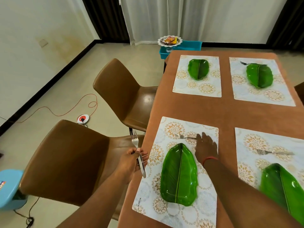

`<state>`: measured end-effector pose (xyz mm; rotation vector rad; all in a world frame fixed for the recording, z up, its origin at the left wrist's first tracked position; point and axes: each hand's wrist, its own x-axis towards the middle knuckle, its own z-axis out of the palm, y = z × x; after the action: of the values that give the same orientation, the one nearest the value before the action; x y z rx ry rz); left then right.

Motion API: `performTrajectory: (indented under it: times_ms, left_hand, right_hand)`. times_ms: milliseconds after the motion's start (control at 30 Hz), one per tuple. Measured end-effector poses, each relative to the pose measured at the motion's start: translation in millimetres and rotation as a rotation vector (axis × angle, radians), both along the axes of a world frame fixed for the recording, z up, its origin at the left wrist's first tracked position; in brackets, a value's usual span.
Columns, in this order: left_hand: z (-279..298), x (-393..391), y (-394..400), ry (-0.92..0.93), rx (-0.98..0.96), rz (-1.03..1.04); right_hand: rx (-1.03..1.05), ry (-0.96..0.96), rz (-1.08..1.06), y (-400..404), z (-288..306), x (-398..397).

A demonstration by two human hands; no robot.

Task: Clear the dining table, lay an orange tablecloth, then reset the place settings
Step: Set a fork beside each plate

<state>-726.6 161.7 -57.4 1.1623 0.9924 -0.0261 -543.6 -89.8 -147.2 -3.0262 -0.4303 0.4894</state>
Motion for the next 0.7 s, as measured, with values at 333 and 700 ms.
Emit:
performTrajectory:
  times_ms: [333,700]
  left_hand:
    - [2.1,-21.8,-40.2,0.025,-0.004,0.049]
    - [11.5,-64.9,-54.3,-0.015,0.015,0.173]
  right_hand:
    - [0.051,0.056,-0.063,-39.2,-14.6,5.2]
    - [0.01,0.064,0.052,-50.6,-7.7,24.7]
